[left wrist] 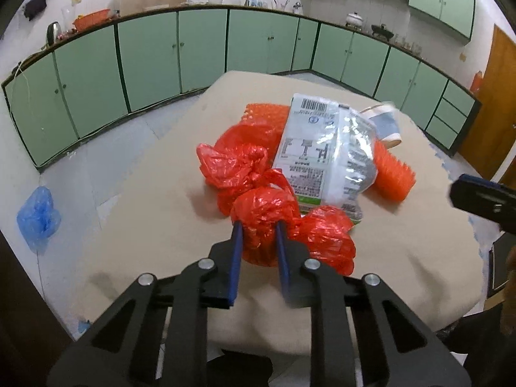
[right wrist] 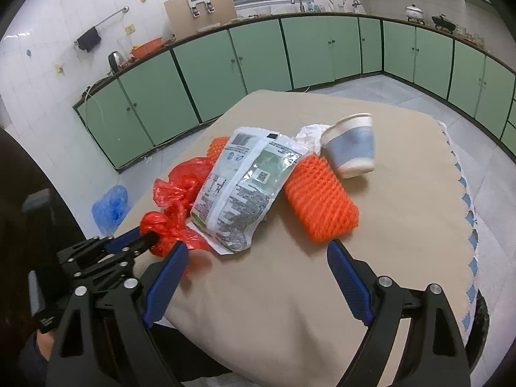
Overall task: Collect trash
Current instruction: 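Grasp the red plastic bag with the left gripper, then grasp the clear printed plastic package with the right gripper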
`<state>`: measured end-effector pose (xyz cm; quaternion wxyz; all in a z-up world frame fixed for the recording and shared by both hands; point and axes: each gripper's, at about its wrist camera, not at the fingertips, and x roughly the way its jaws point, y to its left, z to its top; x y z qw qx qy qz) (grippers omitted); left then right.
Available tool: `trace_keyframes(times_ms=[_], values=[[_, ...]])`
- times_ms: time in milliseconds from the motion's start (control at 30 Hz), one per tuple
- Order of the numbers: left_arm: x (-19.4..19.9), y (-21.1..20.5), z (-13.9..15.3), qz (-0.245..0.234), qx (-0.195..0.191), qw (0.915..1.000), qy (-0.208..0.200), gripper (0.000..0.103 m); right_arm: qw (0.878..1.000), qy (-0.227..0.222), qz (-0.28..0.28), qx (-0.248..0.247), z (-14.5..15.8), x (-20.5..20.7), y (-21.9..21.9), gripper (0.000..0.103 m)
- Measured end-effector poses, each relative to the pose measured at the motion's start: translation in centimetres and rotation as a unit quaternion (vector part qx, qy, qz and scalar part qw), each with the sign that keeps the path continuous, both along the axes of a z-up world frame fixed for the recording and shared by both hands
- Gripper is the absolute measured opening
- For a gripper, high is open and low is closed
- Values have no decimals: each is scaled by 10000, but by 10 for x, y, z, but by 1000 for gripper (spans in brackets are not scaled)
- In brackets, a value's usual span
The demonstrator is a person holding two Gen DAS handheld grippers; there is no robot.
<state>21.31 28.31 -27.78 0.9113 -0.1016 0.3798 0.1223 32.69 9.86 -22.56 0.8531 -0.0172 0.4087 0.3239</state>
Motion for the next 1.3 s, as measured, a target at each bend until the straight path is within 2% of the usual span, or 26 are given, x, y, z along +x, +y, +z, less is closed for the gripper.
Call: trace_keyframes(times_ms=[67,233,800,867,900,933,1133,1300], values=[[-8,-1,8,23,35,9999,-105,17,10000,36,-19,12,-1,1,2,85],[-15,-1,25,94,221,9994,-257,17,9999,8,-45,-132,-10,9,20,74],[-5,35,35,178,262,9985,-442,16,9976,634,-245,-141,-58,54,68,76],[-4,36,32,184,245,9986,-430,16,9974,672,-228,-117,-62,57,69,70],[-4,38,32,184,233,9987,-422,16,9972,719,-181,-65,-63,58,69,52],[-4,39,31,194,220,9987,-410,16,9972,732,-165,-49,-64,59,69,40],[-4,37,31,201,227,9987,-399,16,9991,411,-69,43,-45,46,55,23],[-6,30,35,136,262,9987,-413,16,9995,245,-87,169,-27,35,37,18]])
